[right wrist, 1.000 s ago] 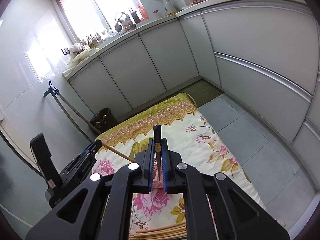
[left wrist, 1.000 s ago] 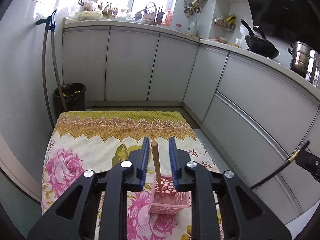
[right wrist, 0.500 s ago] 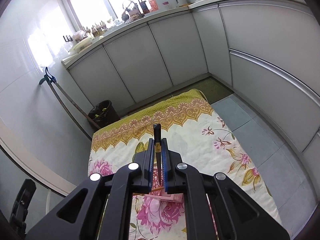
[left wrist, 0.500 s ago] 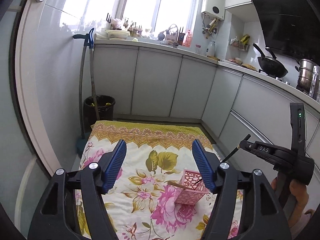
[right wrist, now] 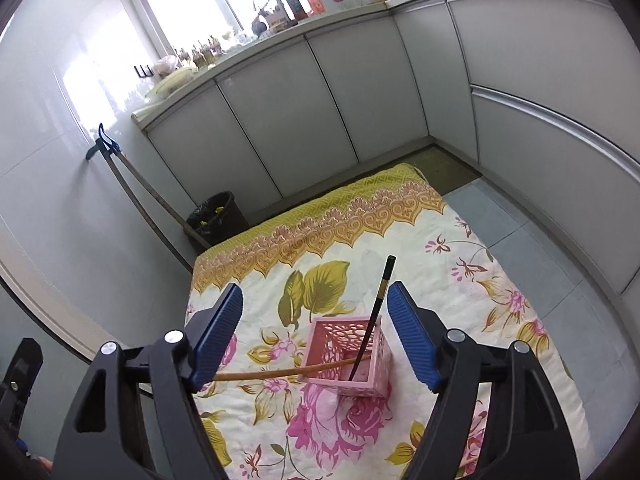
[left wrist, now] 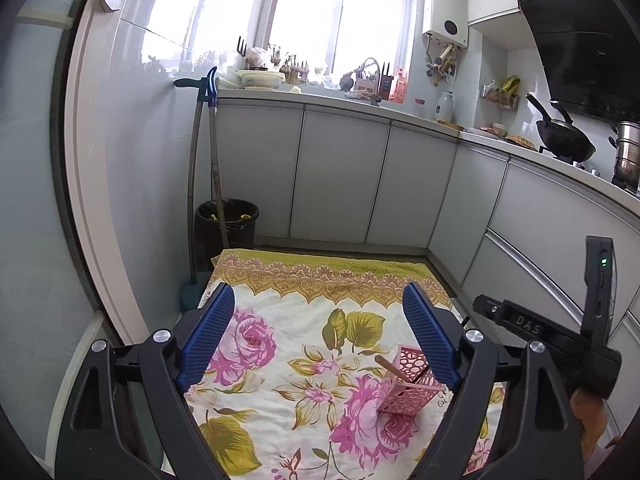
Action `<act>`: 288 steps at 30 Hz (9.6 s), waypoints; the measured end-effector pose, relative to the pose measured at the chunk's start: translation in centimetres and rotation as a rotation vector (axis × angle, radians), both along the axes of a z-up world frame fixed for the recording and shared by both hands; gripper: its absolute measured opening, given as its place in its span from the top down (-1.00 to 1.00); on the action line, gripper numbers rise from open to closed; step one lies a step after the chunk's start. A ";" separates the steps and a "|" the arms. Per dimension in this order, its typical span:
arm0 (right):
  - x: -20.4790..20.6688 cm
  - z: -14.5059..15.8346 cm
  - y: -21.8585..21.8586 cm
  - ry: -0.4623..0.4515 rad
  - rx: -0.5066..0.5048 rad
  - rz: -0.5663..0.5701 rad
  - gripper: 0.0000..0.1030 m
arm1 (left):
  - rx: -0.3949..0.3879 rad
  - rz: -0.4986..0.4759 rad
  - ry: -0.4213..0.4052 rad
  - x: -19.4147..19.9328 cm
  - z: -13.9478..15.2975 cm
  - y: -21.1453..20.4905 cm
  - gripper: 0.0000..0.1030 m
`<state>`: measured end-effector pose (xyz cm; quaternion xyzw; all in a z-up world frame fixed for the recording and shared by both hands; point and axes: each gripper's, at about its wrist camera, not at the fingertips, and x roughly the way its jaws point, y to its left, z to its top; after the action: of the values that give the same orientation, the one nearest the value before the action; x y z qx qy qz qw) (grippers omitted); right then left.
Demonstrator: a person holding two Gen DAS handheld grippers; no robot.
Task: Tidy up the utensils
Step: 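Move the left gripper back over the stick bundle, then close the left gripper on another wooden stick and lift it, then carry the stick toward the holder with the left gripper while the right gripper grasps a stick, then insert both held sticks into the pink holder and open both grippers, then move the left gripper to the bundle and close on a stick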
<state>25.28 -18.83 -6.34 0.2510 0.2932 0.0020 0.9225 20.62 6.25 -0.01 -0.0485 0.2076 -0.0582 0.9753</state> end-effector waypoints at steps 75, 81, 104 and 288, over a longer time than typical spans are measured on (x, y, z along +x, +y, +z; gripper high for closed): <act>-23.6 -16.0 -16.6 0.433 0.425 -0.378 -0.87 | 0.893 -1.089 0.957 2.1 -27.0 -32.3 0.65; -22.9 -15.6 -15.9 0.458 0.265 -0.404 -0.87 | 0.902 -1.119 0.908 1.5 -26.9 -33.4 0.84; -20.3 -14.6 -11.2 0.458 -0.108 -0.404 -0.87 | 0.604 -0.941 0.552 -0.1 -18.3 -21.9 0.87; -24.6 -7.2 -9.0 0.145 0.155 -0.273 -0.87 | 0.331 -0.301 0.067 -5.9 -3.7 -9.3 -0.86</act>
<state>0.69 -27.85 -13.52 0.3584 0.3212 -0.1189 0.8685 14.70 -3.06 -3.68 0.1417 0.2515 -0.1667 0.9428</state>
